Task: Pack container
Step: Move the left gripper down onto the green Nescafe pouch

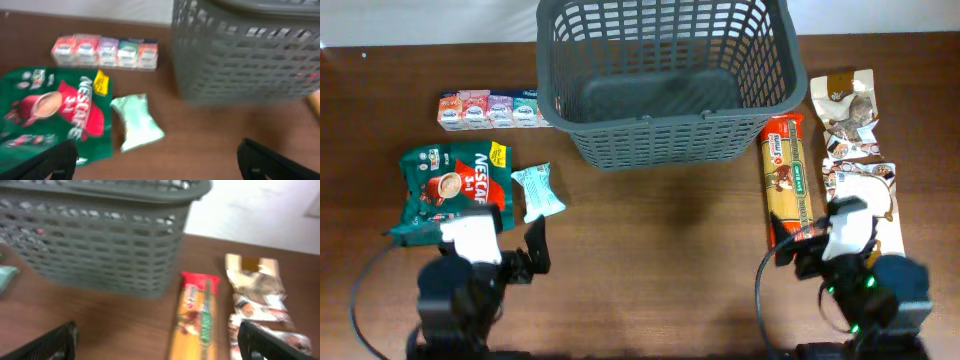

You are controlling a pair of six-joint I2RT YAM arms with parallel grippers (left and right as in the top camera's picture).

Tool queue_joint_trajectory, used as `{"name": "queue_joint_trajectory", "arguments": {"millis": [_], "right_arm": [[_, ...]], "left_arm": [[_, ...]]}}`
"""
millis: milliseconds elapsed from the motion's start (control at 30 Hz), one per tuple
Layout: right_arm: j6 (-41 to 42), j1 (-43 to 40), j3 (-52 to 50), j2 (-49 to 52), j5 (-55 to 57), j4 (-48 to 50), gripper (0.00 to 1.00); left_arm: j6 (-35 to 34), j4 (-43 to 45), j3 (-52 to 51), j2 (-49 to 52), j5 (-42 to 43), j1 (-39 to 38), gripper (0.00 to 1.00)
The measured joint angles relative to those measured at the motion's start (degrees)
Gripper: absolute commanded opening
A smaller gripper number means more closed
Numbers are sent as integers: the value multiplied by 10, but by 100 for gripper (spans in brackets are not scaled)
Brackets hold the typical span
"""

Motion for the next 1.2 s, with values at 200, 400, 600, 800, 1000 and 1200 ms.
{"name": "queue_joint_trajectory", "arguments": {"millis": [200, 400, 600, 800, 1000, 1200], "right_arm": [[-50, 0, 150, 126, 74, -78, 99], [-65, -20, 241, 223, 105, -130, 99], [-66, -88, 270, 287, 100, -180, 99], [-67, -110, 271, 302, 95, -192, 99], [-67, -110, 272, 302, 92, -194, 99], [-67, -110, 272, 303, 91, -193, 99]], "left_arm": [[48, -85, 156, 158, -24, 27, 99], [78, -157, 297, 292, -29, 106, 99], [89, -162, 351, 356, -15, 156, 99], [91, -160, 351, 372, -13, 161, 99], [95, -209, 352, 373, -13, 161, 99], [99, -261, 352, 373, -22, 161, 99]]}}
